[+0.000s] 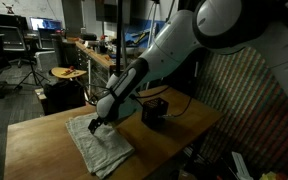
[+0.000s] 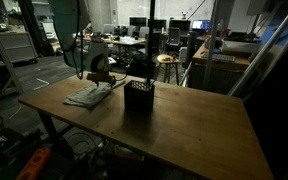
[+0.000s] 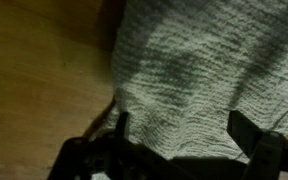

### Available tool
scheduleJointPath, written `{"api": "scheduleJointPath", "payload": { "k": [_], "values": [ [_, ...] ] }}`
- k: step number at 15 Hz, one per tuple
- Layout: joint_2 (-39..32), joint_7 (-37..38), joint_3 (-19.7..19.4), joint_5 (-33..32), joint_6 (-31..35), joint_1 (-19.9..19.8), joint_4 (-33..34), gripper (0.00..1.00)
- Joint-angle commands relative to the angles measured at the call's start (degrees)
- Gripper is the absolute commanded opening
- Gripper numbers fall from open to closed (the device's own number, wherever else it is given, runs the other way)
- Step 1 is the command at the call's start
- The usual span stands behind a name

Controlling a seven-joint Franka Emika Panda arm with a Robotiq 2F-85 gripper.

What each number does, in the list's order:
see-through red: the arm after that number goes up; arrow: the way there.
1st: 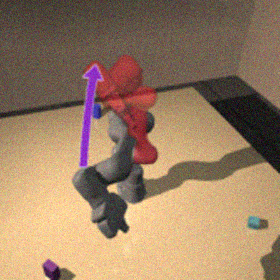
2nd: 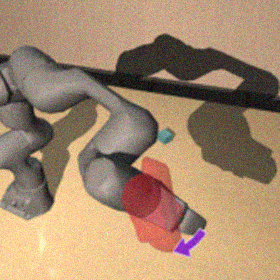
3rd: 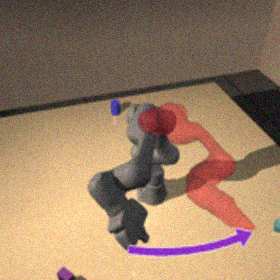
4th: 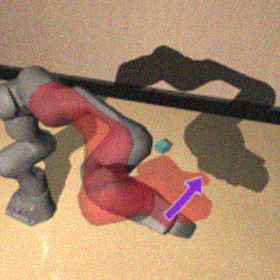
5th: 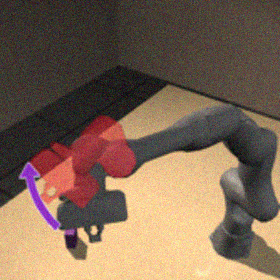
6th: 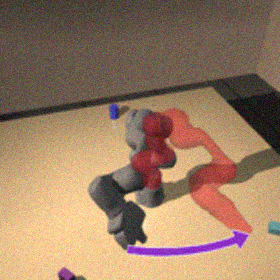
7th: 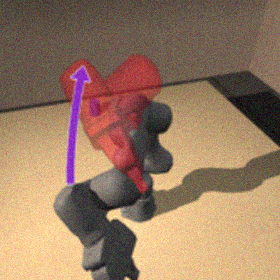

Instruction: Pick up the white towel and push it down into the black basket

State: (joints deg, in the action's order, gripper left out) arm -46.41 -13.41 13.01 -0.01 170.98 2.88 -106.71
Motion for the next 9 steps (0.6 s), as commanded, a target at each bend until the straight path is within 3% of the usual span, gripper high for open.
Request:
{"api": "scheduleJointPath", "payload": {
  "k": [1,9],
  "values": [
    [-1.1,2.1,-0.6,-0.8,-0.8,0.8,1.5,1.00],
    [-0.3,2.7,-1.0,-1.1,-1.6,1.8,0.7,1.00]
  ]
}}
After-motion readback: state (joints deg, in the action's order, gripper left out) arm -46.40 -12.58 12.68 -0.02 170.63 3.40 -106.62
